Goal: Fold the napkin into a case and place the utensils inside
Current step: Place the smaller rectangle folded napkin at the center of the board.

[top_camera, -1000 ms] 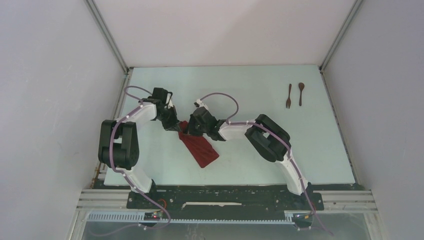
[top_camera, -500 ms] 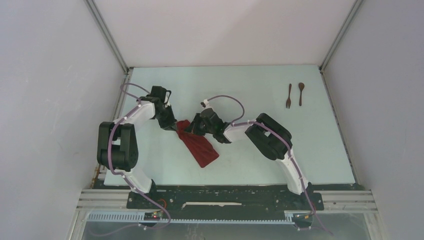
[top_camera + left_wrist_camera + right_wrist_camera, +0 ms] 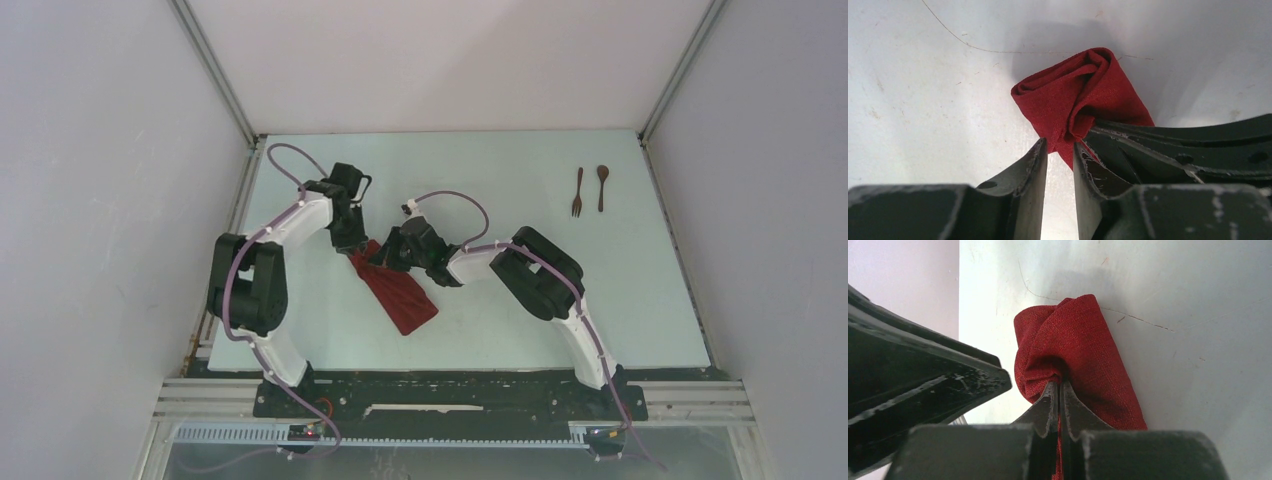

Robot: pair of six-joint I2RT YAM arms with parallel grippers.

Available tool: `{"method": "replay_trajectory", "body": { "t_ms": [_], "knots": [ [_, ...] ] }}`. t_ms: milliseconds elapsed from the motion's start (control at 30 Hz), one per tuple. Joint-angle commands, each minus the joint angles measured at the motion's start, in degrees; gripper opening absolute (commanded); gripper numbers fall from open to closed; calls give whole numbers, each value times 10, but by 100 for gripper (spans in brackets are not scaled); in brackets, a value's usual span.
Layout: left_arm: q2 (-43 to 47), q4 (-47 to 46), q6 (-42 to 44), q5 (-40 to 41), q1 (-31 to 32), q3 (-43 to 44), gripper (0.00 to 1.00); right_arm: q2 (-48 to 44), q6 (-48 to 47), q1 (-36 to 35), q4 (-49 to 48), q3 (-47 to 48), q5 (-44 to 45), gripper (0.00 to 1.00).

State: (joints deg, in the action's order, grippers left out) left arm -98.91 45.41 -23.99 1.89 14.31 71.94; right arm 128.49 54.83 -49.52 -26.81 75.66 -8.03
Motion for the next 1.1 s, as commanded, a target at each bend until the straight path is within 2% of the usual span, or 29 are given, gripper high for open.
{"method": "replay_trajectory", "body": {
  "t_ms": [0,233,467,667,800,1067],
  "knots": [
    [-19,24,16,60,10,26,30,-7,5,-1,-6,6,8,0],
    [-44,29,19,56,14,41,26,-7,4,0,-7,6,7,0],
    [-56,31,19,60,17,51,27,-6,4,-1,-10,7,7,0],
    [-55,23,15,55,19,51,32,-5,5,-1,-12,6,5,0],
    [-64,27,16,59,21,57,30,-6,1,-2,-12,7,5,0],
    [-77,27,18,66,24,63,32,-4,2,-2,-15,7,3,0]
  ]
}}
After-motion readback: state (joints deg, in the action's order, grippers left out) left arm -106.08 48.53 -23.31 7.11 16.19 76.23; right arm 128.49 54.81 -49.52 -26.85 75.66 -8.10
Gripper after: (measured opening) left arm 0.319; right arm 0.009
